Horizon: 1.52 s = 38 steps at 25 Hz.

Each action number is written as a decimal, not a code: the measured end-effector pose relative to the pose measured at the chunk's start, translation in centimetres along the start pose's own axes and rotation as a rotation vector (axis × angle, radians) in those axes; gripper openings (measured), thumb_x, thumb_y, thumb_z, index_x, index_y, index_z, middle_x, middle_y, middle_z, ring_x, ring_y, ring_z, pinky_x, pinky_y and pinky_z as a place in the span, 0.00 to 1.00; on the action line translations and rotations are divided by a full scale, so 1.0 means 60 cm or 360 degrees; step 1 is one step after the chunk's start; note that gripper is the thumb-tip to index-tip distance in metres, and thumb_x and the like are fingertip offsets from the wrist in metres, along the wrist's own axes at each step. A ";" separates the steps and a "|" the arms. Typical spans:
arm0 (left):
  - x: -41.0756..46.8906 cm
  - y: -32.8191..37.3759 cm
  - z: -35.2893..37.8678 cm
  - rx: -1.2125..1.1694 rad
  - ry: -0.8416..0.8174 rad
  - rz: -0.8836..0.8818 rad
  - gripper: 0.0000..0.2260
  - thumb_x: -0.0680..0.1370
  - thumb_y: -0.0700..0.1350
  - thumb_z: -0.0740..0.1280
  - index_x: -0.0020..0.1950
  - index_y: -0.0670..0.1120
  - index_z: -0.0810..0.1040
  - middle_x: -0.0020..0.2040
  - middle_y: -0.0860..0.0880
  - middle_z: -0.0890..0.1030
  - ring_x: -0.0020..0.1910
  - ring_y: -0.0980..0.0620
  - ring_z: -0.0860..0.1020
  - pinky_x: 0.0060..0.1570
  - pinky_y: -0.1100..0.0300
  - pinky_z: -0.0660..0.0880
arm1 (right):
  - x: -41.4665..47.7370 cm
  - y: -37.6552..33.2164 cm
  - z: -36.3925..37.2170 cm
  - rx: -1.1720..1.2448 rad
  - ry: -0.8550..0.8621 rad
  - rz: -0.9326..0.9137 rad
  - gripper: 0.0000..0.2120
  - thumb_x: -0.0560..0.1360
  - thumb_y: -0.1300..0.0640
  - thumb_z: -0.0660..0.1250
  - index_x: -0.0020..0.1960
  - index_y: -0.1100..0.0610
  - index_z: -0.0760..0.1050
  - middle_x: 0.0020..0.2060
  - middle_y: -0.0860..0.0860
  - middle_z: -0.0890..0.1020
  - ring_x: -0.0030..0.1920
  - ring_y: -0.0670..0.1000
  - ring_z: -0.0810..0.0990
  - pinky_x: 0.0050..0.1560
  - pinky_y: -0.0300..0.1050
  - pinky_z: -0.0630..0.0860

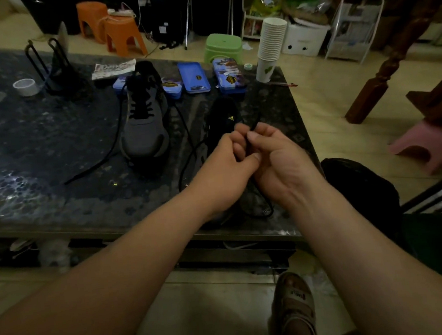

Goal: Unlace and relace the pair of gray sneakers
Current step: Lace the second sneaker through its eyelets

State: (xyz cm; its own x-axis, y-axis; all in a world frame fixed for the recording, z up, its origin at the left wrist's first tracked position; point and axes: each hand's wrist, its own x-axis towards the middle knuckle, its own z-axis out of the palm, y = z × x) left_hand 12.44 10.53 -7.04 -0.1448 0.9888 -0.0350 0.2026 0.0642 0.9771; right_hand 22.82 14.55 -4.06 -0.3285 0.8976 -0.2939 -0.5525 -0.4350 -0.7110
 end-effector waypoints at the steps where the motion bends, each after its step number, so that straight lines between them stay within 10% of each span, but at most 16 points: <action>1: 0.001 0.000 0.001 -0.0117 -0.0027 -0.0065 0.08 0.80 0.52 0.70 0.55 0.52 0.74 0.39 0.54 0.78 0.36 0.55 0.77 0.42 0.52 0.78 | 0.002 0.002 0.002 0.0036 -0.0025 -0.0013 0.11 0.82 0.72 0.59 0.53 0.57 0.70 0.43 0.57 0.86 0.41 0.52 0.87 0.49 0.46 0.83; 4: -0.003 0.008 -0.020 -0.0168 -0.0101 -0.0123 0.10 0.86 0.47 0.62 0.47 0.45 0.76 0.30 0.53 0.74 0.22 0.60 0.69 0.27 0.60 0.69 | 0.010 -0.019 -0.006 0.0082 -0.0045 -0.0065 0.09 0.82 0.71 0.59 0.52 0.58 0.71 0.42 0.56 0.86 0.40 0.51 0.86 0.46 0.46 0.84; 9: -0.006 0.006 -0.097 0.0248 0.0127 -0.0135 0.16 0.78 0.55 0.64 0.33 0.50 0.67 0.29 0.50 0.65 0.26 0.53 0.64 0.34 0.52 0.61 | 0.026 -0.081 -0.044 0.0254 0.0214 -0.0034 0.07 0.85 0.63 0.57 0.55 0.59 0.74 0.34 0.50 0.77 0.28 0.44 0.72 0.32 0.37 0.74; 13: -0.021 0.001 -0.093 0.0842 0.0354 0.0151 0.14 0.76 0.59 0.63 0.45 0.48 0.74 0.44 0.52 0.75 0.43 0.52 0.75 0.43 0.53 0.71 | 0.016 -0.060 -0.033 -0.0032 0.0213 -0.0124 0.09 0.84 0.68 0.57 0.59 0.58 0.71 0.39 0.54 0.82 0.32 0.46 0.77 0.35 0.39 0.78; 17: -0.024 0.006 -0.035 0.0455 0.0103 0.0249 0.11 0.81 0.57 0.68 0.60 0.54 0.75 0.52 0.57 0.82 0.52 0.58 0.81 0.55 0.54 0.78 | -0.006 -0.010 0.002 -0.0209 0.0002 -0.0139 0.08 0.83 0.68 0.61 0.52 0.55 0.70 0.48 0.55 0.88 0.47 0.53 0.86 0.48 0.49 0.84; 24: -0.006 0.024 -0.038 -0.0067 0.0071 0.0072 0.12 0.85 0.45 0.62 0.41 0.49 0.75 0.30 0.56 0.76 0.29 0.58 0.72 0.32 0.58 0.68 | -0.012 0.006 0.009 -0.0258 -0.0017 -0.0161 0.06 0.82 0.67 0.63 0.54 0.56 0.72 0.50 0.55 0.88 0.46 0.53 0.86 0.48 0.49 0.81; 31: -0.021 0.038 -0.107 0.0498 0.0141 0.0065 0.18 0.82 0.48 0.64 0.33 0.46 0.65 0.28 0.50 0.63 0.26 0.55 0.61 0.25 0.61 0.57 | 0.004 -0.075 -0.028 0.0276 0.0339 -0.0115 0.10 0.86 0.63 0.57 0.52 0.63 0.76 0.35 0.53 0.81 0.36 0.49 0.82 0.43 0.46 0.85; 38: -0.027 0.011 -0.118 0.0503 -0.0125 -0.0091 0.11 0.85 0.45 0.61 0.48 0.49 0.81 0.41 0.50 0.85 0.32 0.54 0.77 0.35 0.57 0.75 | 0.004 -0.063 -0.058 -0.0712 0.0296 -0.0264 0.05 0.84 0.63 0.63 0.57 0.58 0.77 0.39 0.52 0.83 0.30 0.43 0.72 0.29 0.35 0.72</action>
State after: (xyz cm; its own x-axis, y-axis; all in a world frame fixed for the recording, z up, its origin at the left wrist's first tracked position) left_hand 5.98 8.00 -4.87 -0.0922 0.9890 -0.1161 0.4883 0.1465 0.8603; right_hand 27.51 16.67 -3.65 -0.0999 0.9673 -0.2334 -0.1904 -0.2488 -0.9497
